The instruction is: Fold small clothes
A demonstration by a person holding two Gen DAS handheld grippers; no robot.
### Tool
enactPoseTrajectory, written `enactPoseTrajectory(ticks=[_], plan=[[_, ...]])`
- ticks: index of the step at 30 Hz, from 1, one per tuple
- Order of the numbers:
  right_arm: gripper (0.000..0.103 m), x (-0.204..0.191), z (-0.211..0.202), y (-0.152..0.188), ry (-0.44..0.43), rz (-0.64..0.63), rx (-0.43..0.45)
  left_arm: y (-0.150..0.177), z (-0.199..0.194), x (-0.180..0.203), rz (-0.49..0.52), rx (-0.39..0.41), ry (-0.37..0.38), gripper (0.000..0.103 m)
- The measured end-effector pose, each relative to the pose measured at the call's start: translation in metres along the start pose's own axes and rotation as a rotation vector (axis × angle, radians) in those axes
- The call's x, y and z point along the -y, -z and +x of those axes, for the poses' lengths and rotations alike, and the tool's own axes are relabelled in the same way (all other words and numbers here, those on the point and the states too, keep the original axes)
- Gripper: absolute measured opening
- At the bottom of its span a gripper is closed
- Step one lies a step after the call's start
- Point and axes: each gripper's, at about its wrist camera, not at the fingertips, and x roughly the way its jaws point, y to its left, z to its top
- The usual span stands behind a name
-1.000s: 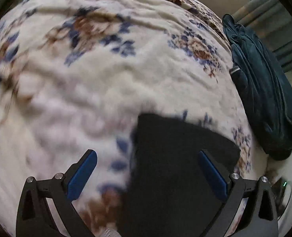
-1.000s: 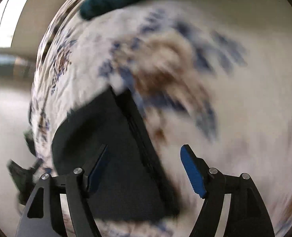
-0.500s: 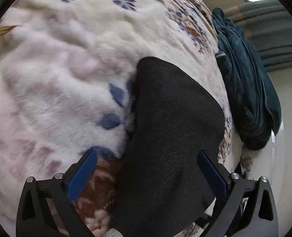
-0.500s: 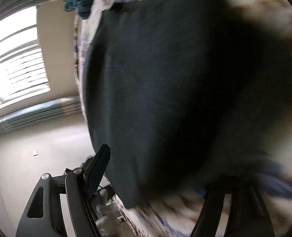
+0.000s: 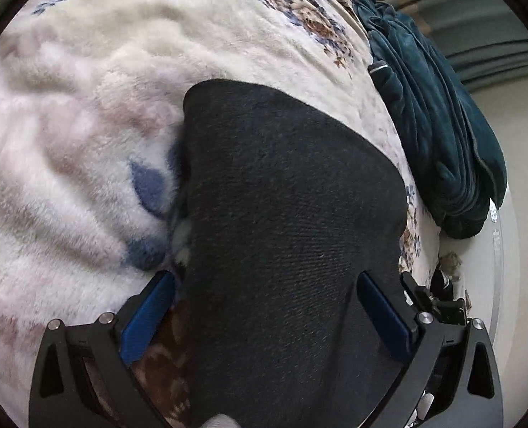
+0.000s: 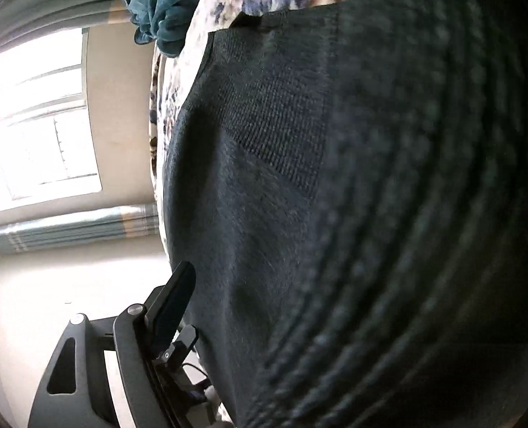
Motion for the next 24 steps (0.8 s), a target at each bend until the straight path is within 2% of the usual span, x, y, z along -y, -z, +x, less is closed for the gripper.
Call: enactPoseTrajectory(ticks=[1, 2, 3, 4, 5, 6, 8, 16, 20, 24], plan=[[0.073, -0.003, 0.001, 0.001, 0.017, -0.012, -0.003, -0.001, -0.002, 0.000, -0.014, 0.013, 0.008, 0.103], [0.055, -0.004, 0.001, 0.003, 0.037, -0.021, -0.006, -0.001, -0.003, -0.001, -0.020, 0.021, 0.023, 0.103], [0.045, -0.004, 0.000, 0.005, 0.055, -0.035, -0.007, -0.001, -0.004, 0.000, -0.017, 0.026, 0.024, 0.100], [0.031, -0.004, -0.002, 0.007, 0.068, -0.041, -0.004, -0.002, -0.006, 0.003, -0.006, 0.032, 0.027, 0.074], [0.029, -0.003, -0.006, 0.009, 0.066, -0.042, 0.000, -0.002, -0.008, 0.008, 0.011, 0.042, 0.023, 0.046], [0.028, -0.003, -0.009, 0.012, 0.067, -0.041, 0.007, -0.003, -0.011, 0.011, 0.023, 0.047, 0.020, 0.041], [0.026, -0.009, -0.015, 0.016, 0.070, -0.051, 0.020, -0.002, -0.020, 0.016, 0.040, 0.074, 0.039, 0.021], [0.023, -0.059, -0.038, 0.028, 0.060, -0.141, 0.059, -0.009, -0.049, 0.032, 0.042, 0.098, 0.126, 0.018], [0.023, -0.087, -0.041, 0.030, 0.028, -0.161, 0.082, -0.028, -0.066, 0.051, 0.083, 0.113, 0.156, 0.018], [0.023, -0.118, -0.036, 0.023, -0.012, -0.178, 0.107, -0.061, -0.080, 0.073, 0.135, 0.131, 0.171, 0.018]])
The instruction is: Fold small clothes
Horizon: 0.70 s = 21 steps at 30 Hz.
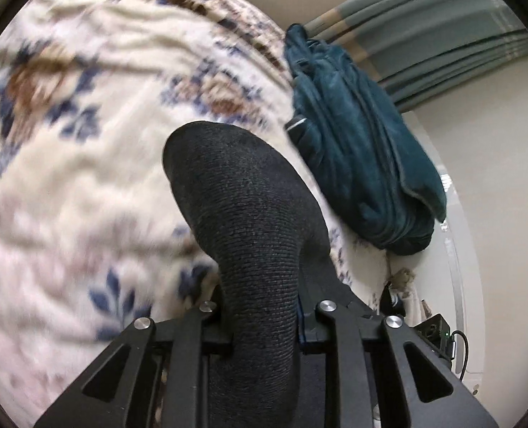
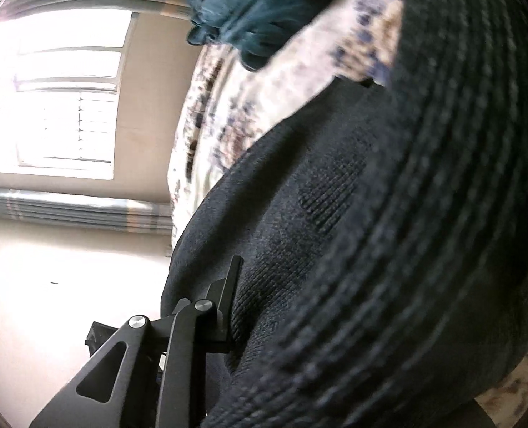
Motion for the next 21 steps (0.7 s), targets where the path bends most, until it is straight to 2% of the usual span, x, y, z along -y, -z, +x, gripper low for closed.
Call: enactPoseTrajectory(ticks=[8, 14, 16, 18, 21], plan=[[0.023, -0.054, 0.057, -0.043, -0.041, -0.051, 0.054, -0.102, 0.024, 0.008, 0.105, 0.005, 0.005, 0.018], [0.023, -0.061, 0.132, -0.069, -0.042, -0.045, 0.090, -0.168, 0.062, -0.029, 0.110, -0.025, 0.007, 0.018], [0.023, -0.054, 0.155, -0.071, -0.016, -0.045, 0.089, -0.181, 0.079, -0.044, 0.121, -0.053, -0.019, 0.019], [0.025, -0.040, 0.182, -0.069, 0.012, -0.023, 0.057, -0.190, 0.102, -0.069, 0.125, -0.110, -0.092, 0.020], [0.042, -0.022, 0.207, -0.057, 0.128, -0.010, -0.062, -0.186, 0.127, -0.108, 0.079, -0.206, -0.185, 0.032]])
